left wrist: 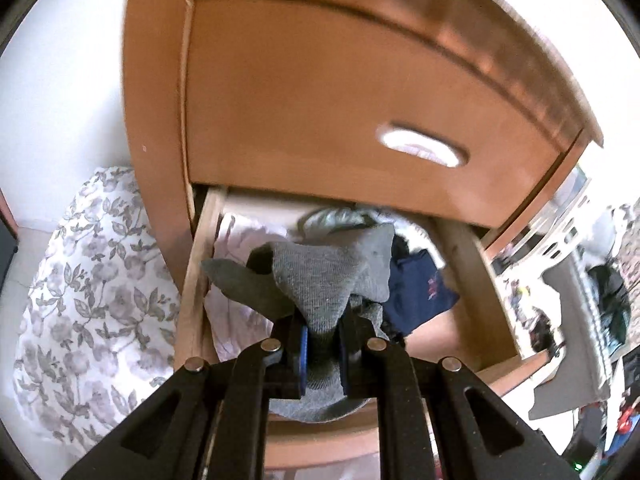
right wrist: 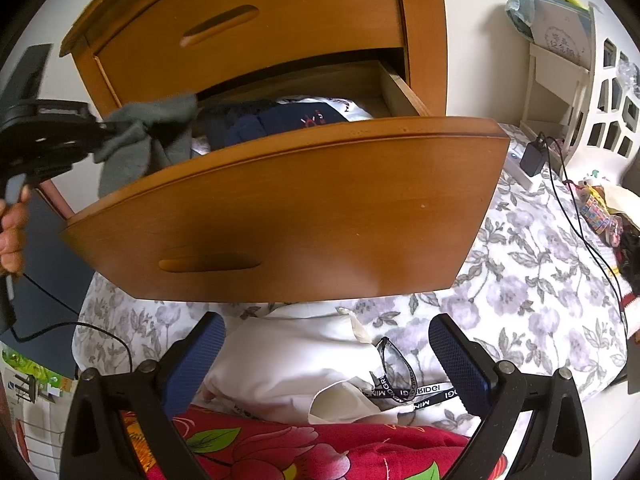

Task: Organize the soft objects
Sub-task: 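Lift the grey knit cloth up out of the drawer with the left tool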

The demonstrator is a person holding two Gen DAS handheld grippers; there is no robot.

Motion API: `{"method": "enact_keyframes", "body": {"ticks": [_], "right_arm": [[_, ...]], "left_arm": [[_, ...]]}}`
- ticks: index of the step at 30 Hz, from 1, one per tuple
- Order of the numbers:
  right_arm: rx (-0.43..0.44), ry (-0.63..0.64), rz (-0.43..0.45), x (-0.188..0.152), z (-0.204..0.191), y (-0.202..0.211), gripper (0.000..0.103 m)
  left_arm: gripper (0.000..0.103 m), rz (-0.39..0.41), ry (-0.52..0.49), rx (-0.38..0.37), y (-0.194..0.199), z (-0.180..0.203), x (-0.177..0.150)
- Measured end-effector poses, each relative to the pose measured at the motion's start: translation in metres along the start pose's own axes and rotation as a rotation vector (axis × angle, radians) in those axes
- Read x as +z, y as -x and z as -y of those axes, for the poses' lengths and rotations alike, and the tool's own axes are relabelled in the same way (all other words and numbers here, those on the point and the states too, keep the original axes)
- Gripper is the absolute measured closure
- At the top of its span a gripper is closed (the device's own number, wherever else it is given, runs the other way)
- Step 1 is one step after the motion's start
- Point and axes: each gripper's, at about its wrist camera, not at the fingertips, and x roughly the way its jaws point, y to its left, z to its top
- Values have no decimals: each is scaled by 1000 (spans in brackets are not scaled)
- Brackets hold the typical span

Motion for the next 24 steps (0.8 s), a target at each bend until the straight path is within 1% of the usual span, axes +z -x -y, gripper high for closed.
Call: {"method": "enact_keyframes", "body": {"ticks": [7, 18, 24], "right_arm": [[-12, 2, -1, 0, -2, 0, 0], [-28, -2, 2, 0, -2, 1, 0], [-35, -4, 6, 0, -2, 2, 0]], "left_arm": [[91, 131, 1, -44, 42, 5, -3], [91, 325, -41, -74, 115, 21, -11], [91, 398, -73, -105, 156, 34, -19]]}}
